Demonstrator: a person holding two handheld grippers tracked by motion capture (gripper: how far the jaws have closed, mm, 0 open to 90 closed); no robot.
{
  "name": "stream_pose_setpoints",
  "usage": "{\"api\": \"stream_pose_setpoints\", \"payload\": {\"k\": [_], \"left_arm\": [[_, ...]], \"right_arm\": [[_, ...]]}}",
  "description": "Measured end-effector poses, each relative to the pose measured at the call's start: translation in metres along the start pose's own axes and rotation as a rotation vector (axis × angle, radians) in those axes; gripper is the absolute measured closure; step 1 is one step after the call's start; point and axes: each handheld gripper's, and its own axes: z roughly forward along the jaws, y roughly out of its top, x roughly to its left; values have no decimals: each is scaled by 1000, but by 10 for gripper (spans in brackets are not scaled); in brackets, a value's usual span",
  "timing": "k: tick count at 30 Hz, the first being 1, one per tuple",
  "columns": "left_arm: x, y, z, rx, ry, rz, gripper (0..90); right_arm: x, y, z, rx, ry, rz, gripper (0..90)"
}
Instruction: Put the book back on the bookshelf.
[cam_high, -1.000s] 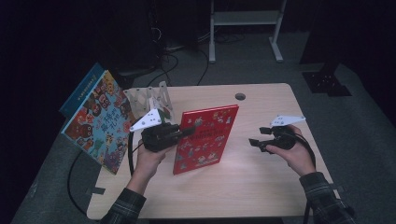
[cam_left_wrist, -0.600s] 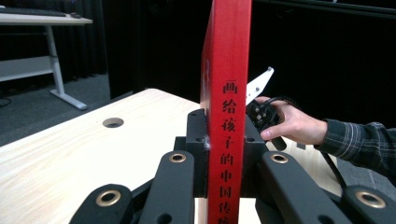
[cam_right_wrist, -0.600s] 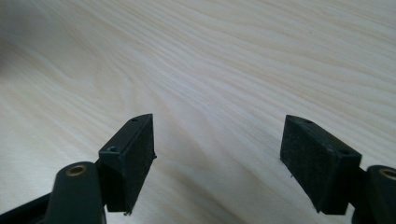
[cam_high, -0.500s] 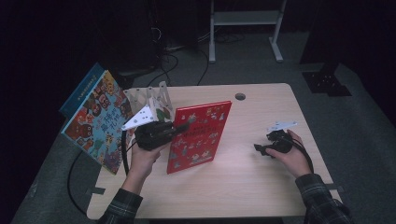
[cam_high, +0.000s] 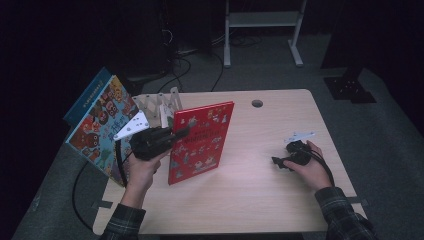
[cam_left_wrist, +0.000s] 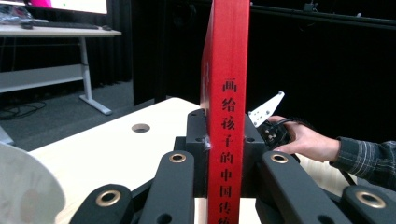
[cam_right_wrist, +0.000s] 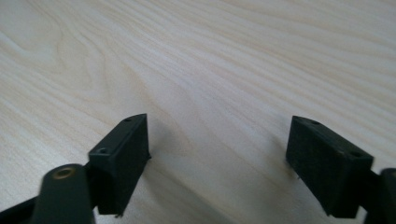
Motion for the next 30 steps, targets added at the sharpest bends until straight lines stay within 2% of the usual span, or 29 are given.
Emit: {"api": "stream_pose_setpoints", "payload": {"k": [6,14,17,24,25,26,30], "left_arm": [[2,0,-15,-4,40,-8,796],[6,-1,-37,-11,88,-19,796],[9,-1,-53,-21,125,-26,797],[13,-3,-82,-46,178,-40,797],[13,-3,-82,-46,178,-40,796],[15,-5,-91,-53,197,-43,796],[18,-7,-105,-57,237,-47,797]], "right_arm": [[-2,-4,3,-34,2,3,132],[-2,-6,4,-54,-4,10,118],[-1,-6,4,-57,-6,12,118],[-1,-7,5,-69,-9,20,118],[-1,-7,5,-69,-9,20,118],[-1,-8,5,-70,-10,21,118],[-1,-8,5,-73,-11,23,117]]}}
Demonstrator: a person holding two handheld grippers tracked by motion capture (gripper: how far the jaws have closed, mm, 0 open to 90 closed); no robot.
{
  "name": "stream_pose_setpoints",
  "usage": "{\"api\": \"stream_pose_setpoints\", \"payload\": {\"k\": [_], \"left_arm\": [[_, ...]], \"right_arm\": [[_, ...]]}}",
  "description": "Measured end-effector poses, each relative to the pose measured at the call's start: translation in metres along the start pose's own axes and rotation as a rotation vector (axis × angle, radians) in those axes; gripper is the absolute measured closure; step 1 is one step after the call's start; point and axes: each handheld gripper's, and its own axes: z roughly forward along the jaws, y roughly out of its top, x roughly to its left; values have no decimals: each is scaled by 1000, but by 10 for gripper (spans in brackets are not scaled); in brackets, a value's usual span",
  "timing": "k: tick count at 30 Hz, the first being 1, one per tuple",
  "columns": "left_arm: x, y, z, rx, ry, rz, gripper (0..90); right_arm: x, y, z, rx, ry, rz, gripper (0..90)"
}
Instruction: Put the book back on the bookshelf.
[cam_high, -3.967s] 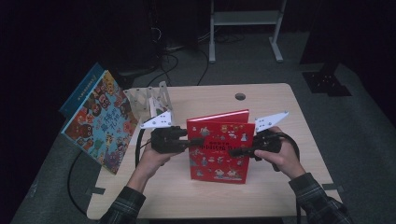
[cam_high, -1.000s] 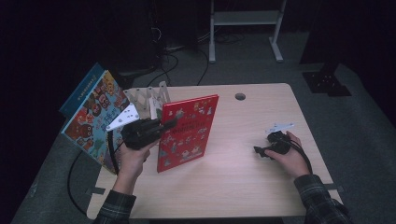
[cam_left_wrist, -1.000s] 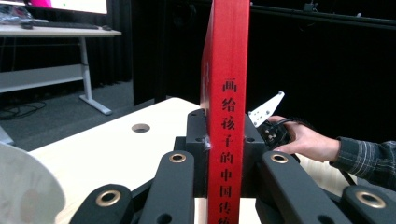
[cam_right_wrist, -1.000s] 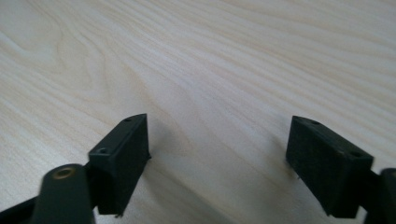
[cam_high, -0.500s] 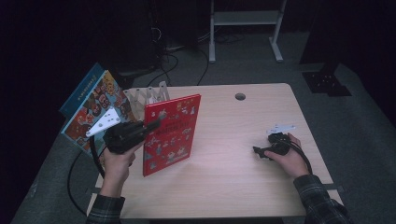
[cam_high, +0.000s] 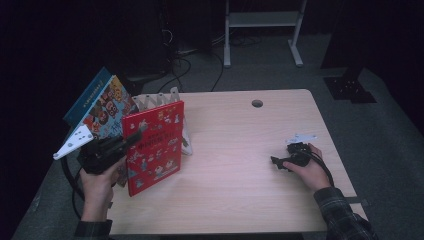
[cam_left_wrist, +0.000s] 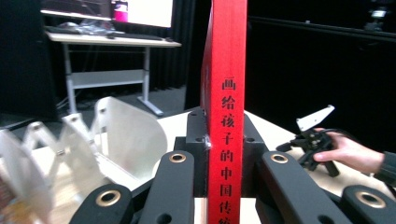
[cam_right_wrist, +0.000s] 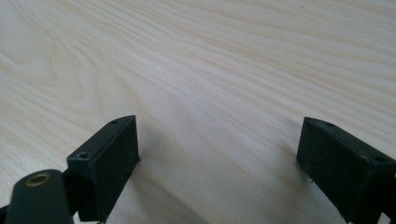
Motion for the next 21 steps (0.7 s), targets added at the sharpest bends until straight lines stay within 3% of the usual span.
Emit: {"api": "stream_pose_setpoints", "payload": {"k": [3,6,13,19,21], "left_arm": [[5,-1,-7,-5,23,-4,796],[10,-2,-14,-17,79,0,796],[16,0,-22,-33,129,-6,796],[19,3,-28,-51,204,8,796],[20,2,-25,-57,258,16,796]], "right_arm": [[0,0,0,-6,-1,2,115],[-1,-1,1,-14,-3,0,114],[-1,-1,1,-15,-3,4,114],[-1,-1,1,-15,-3,2,114],[-1,-1,1,-15,-4,4,114]]}}
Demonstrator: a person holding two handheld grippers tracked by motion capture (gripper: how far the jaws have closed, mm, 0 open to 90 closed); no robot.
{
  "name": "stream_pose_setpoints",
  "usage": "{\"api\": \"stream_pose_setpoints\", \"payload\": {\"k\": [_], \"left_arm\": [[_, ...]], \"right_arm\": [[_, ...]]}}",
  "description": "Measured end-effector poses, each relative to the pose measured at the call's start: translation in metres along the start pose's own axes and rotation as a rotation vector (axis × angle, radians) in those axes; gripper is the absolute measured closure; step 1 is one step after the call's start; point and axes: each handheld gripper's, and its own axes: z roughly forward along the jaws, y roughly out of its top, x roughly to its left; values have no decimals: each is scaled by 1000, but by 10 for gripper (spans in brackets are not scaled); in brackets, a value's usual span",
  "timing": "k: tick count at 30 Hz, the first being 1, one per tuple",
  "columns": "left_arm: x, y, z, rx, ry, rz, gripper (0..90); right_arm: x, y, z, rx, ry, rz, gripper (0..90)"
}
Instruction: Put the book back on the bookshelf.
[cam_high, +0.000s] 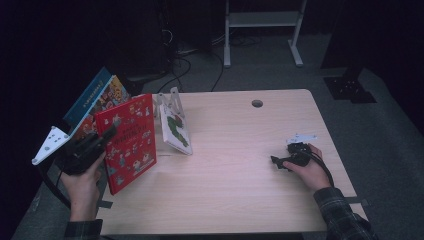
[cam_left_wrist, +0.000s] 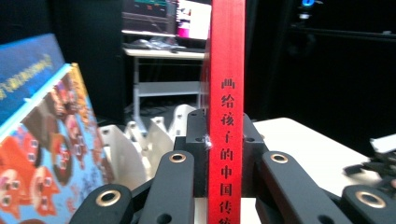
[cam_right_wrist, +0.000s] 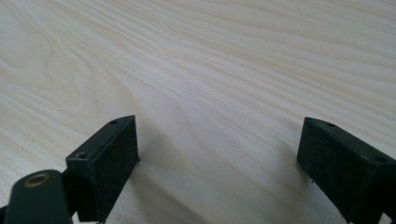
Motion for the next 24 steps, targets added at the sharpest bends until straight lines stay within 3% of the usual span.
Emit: {"api": "stream_pose_setpoints", "payload": {"k": [6,10,24], "left_arm": [[2,-3,14,-2,43,-7,797],[-3,-3,30,3,109,28,796],[3,-5,73,-3,148,20,796]], "right_arm": [[0,0,0,1,0,-1,114],[0,0,0,0,-1,0,114],[-1,0,0,0,0,2,115]]}}
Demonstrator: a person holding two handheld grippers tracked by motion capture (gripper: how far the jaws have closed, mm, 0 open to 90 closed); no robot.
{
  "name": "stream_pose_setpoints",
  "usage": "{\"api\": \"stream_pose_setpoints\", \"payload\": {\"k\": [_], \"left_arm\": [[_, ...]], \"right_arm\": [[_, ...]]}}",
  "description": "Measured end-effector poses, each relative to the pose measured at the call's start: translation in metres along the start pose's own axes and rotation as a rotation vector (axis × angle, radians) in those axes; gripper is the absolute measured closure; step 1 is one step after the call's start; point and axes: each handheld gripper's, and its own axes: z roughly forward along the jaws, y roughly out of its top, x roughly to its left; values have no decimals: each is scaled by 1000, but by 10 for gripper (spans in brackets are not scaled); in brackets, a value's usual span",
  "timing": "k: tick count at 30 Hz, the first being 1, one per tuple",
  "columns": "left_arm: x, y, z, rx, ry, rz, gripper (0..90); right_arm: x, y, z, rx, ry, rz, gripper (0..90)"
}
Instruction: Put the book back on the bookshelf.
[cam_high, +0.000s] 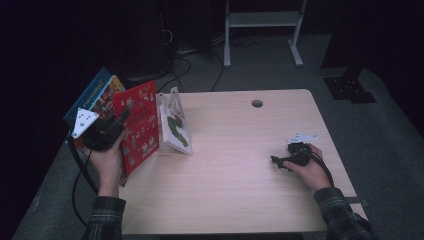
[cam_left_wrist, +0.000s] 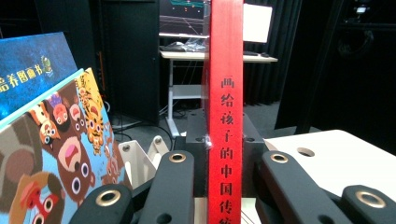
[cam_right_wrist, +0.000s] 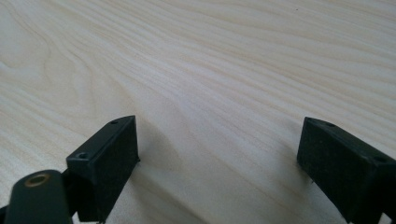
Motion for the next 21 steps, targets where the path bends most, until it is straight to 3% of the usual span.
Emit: {"api": "stream_pose_setpoints", "payload": {"k": [21], "left_arm": [[20,-4,45,-45,52,-36,795]], "right_arm": [[-1,0,0,1,-2,-2,115]]}}
